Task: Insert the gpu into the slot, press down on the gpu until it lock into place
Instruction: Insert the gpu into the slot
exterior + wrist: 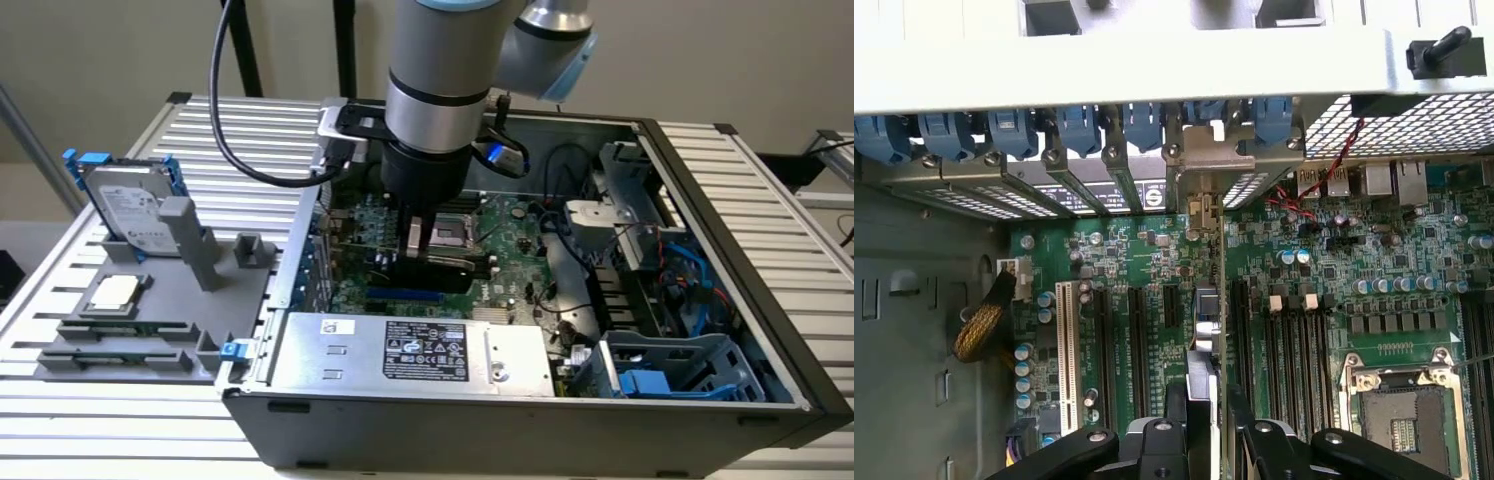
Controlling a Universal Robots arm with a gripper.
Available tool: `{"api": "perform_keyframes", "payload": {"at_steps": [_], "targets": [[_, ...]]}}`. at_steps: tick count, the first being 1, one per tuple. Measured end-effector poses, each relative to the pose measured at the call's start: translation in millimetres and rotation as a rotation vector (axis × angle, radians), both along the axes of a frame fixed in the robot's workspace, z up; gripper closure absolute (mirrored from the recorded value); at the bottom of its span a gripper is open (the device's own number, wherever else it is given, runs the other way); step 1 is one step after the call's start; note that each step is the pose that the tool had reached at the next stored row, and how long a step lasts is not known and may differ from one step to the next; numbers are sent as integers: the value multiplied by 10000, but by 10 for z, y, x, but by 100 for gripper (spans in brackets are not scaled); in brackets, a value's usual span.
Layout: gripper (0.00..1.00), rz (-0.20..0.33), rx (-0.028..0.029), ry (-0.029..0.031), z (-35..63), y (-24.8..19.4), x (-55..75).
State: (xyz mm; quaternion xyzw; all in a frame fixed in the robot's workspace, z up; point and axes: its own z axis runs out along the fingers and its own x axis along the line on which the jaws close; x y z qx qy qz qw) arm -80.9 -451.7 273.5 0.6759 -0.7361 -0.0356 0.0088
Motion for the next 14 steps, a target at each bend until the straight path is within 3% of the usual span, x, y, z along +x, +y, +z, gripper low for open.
{"api": "perform_keyframes", "payload": {"at_steps": [14], "targets": [[74, 262, 13, -28, -3, 0, -3]]}}
